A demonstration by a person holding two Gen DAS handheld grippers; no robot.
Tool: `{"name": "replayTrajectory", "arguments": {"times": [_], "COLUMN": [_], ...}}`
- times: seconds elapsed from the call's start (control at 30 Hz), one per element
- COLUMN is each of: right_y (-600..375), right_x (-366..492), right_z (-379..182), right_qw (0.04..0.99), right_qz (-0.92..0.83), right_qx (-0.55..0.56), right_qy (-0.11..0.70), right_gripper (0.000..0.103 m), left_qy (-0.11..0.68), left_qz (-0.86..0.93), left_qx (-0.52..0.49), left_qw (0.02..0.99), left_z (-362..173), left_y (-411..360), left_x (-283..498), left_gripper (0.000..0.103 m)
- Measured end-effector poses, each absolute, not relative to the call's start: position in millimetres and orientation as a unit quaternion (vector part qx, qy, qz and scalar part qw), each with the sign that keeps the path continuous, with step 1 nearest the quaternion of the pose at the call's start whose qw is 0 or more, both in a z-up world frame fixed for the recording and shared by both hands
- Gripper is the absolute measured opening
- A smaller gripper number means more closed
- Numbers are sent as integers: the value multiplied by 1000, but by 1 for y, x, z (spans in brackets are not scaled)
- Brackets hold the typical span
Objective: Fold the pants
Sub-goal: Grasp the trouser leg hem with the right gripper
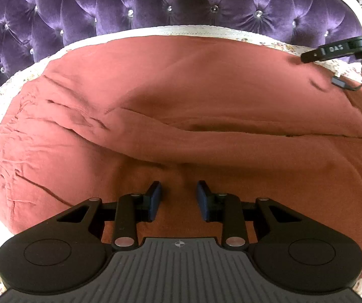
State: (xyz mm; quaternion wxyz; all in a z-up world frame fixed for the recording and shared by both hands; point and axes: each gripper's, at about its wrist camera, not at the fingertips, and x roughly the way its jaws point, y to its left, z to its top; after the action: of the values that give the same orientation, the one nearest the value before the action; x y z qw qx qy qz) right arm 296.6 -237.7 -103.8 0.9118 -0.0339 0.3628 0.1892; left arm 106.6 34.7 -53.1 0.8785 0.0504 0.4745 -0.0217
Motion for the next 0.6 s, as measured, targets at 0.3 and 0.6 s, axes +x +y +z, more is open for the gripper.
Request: {"name": "replayTrajectory", "arguments": {"times": [0.3, 0.6], "right_y": [-226, -212], "right_x": [318, 247], "right_z": [-114, -60], "right_qw": [880, 914], "right_qz": [268, 265], "right_qx": [-69, -107], "right_qy": [385, 287], "right_gripper": [8, 8], "left_qy": [478, 475], "left_qz": [-25, -57], "left_qx": [57, 27], "left_qw": [876, 878], "left_z": [-52, -28], "left_y": [36, 49], "left_x": [110, 128], "left_gripper": [30, 30]}}
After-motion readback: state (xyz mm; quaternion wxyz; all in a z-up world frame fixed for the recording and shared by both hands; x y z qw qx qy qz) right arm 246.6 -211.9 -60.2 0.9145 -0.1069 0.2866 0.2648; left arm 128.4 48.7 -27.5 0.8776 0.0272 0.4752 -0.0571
